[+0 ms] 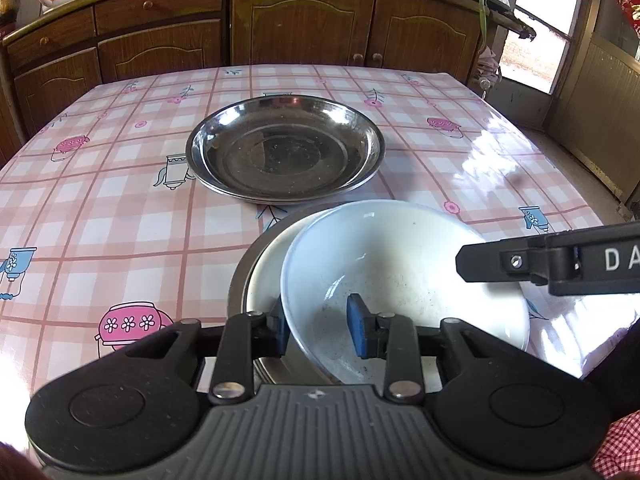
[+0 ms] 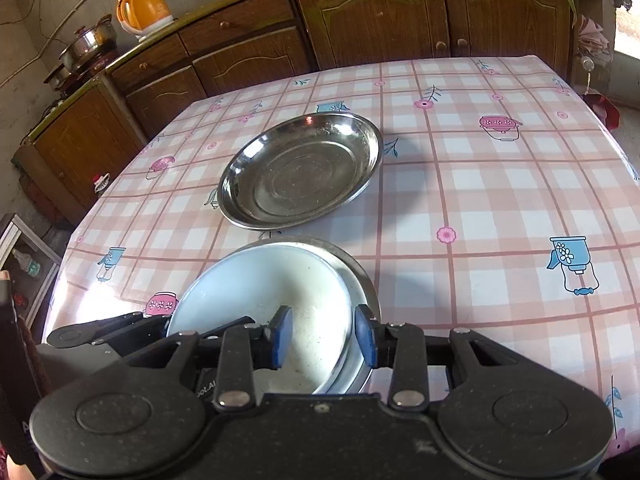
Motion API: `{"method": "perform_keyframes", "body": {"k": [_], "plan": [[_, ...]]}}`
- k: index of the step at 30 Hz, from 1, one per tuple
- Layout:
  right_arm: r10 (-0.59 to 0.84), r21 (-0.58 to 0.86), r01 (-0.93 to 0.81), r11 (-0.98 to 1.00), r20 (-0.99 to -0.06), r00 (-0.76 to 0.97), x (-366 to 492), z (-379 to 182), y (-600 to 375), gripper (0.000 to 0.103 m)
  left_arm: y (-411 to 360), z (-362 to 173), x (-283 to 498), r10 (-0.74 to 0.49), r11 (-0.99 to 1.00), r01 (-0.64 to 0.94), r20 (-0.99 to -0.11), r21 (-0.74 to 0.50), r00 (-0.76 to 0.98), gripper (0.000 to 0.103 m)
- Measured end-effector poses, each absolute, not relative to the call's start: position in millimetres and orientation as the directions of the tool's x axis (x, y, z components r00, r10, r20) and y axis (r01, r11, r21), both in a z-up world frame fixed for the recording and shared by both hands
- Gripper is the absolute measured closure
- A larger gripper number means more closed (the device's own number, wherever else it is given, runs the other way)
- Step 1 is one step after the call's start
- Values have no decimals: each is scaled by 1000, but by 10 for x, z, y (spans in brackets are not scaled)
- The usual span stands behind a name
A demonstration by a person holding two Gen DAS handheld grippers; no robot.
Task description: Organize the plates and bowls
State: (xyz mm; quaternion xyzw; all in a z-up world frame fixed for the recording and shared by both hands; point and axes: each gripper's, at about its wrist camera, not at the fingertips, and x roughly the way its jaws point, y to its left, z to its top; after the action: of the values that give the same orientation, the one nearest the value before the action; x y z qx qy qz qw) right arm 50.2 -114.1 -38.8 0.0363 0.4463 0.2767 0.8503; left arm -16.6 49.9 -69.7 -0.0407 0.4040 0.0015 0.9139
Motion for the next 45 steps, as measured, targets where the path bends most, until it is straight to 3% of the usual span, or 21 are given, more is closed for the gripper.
{"method": "perform_keyframes", "body": {"k": [3,6,10,13,21,27,35,45], "plan": [[505,311,-437,844,-737,450,506,-394,-1156,59,508,-691,-162,-34,996,-38,-743,-80,668,70],[504,301,-445,843,-732,459,481,-390,-1152,53,523,-670,-161,-58,993,-41,-746,-113,663,62],[498,274,-459,845,-717,489,431,-359,-1148,30,481,-611,-189,-46,995,-35,-735,-95,677,52],[485,241,-466,852,-701,523,374,-335,-1157,21,456,-541,-218,-32,996,-38,-719,-80,694,38],[520,237,-484,842,-597,611,221,-320,-1243,21,417,-453,-275,3,998,-52,-713,-47,701,25],[540,278,-476,834,-590,601,220,-328,-1317,21,375,-399,-315,52,998,-68,-709,5,703,8],[520,277,-453,847,-605,603,184,-347,-1379,21,347,-370,-385,93,995,-88,-697,43,711,0],[536,279,-460,843,-513,670,91,-373,-1469,13,341,-342,-527,71,996,-90,-637,2,768,0]]}}
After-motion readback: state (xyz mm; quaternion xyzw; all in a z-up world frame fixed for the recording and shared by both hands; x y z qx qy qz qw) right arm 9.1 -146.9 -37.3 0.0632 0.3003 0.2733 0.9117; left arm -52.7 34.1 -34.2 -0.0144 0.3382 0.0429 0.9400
